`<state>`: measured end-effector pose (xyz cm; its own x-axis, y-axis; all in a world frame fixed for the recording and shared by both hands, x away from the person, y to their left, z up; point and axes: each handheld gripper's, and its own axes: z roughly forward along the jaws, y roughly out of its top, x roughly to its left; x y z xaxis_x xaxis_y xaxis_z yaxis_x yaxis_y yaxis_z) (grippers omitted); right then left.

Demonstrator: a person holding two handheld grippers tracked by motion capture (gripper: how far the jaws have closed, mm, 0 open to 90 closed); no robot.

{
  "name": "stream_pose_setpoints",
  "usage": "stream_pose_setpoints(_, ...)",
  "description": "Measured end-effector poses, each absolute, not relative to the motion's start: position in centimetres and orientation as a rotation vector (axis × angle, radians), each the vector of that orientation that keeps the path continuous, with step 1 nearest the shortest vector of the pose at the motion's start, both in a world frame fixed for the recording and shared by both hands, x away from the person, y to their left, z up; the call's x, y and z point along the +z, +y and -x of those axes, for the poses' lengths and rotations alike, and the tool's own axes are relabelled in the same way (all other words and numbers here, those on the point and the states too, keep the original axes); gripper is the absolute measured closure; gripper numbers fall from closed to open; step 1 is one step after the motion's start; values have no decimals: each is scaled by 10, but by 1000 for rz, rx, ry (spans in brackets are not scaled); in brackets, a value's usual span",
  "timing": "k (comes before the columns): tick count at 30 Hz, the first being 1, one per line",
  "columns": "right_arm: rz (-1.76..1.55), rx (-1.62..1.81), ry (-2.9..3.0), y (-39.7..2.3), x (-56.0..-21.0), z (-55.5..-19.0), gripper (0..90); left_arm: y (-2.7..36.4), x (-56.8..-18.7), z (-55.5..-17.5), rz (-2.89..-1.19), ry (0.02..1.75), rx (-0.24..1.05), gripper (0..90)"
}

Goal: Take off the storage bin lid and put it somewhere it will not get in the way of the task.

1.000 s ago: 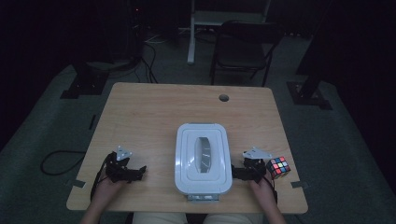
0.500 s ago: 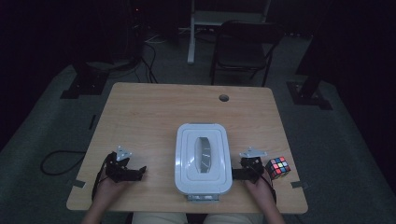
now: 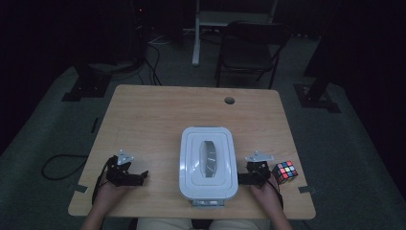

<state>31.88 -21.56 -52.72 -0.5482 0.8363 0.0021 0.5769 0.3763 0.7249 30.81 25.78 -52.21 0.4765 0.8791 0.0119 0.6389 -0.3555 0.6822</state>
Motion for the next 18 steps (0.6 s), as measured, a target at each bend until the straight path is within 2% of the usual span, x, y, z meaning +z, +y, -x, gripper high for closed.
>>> stream_pose_setpoints(7, -1235, 979, 2273, -216, -527, -317, 132, 257, -515, -306, -2121, 1213, 482, 53)
stream_pose_setpoints(18, -1236, 979, 2273, -216, -527, -317, 131, 243, -481, -296, -2090, 1116, 414, 53)
